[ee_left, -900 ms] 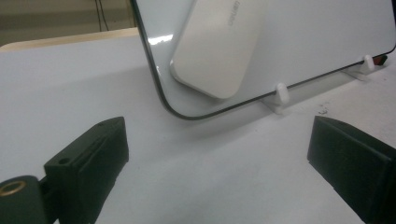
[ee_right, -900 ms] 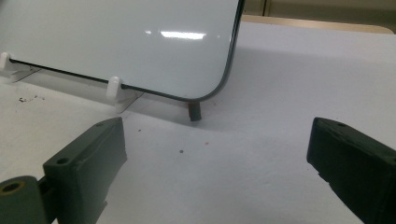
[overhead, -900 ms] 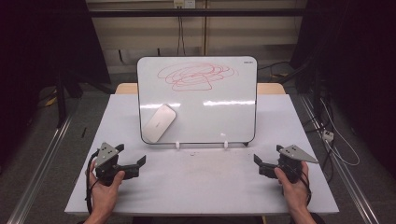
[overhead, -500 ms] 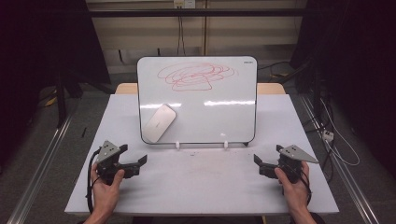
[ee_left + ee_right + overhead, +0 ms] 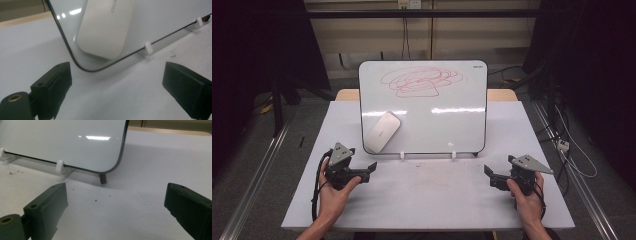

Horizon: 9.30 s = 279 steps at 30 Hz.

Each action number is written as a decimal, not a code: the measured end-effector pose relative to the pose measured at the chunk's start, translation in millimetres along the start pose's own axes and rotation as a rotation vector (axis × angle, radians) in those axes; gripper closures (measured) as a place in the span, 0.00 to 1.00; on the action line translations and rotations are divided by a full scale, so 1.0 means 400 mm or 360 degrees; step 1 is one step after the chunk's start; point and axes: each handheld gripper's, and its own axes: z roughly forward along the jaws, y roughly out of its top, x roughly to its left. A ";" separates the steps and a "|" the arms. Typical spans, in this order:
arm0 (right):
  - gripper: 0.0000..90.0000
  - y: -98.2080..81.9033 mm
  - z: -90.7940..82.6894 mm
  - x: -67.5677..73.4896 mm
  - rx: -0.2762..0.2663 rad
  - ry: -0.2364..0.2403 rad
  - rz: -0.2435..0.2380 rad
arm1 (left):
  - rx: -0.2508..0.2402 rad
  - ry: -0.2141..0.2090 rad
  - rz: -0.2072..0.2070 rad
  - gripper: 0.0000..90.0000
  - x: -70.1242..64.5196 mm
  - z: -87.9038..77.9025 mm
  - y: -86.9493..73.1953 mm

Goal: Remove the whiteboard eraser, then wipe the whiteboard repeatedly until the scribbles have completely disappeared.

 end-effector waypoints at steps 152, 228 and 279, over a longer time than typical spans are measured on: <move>0.06 0.003 0.005 0.018 0.0008 0.0108 -0.0070 | -0.0143 0.0158 0.0172 0.34 0.005 0.062 0.258; 0.06 0.003 0.007 0.018 0.0017 0.0096 -0.0069 | -0.0011 0.0535 0.0262 0.34 0.103 0.199 0.457; 0.06 0.003 0.006 0.020 0.0015 0.0097 -0.0076 | 0.0142 0.0350 0.0615 0.34 -0.117 0.292 0.389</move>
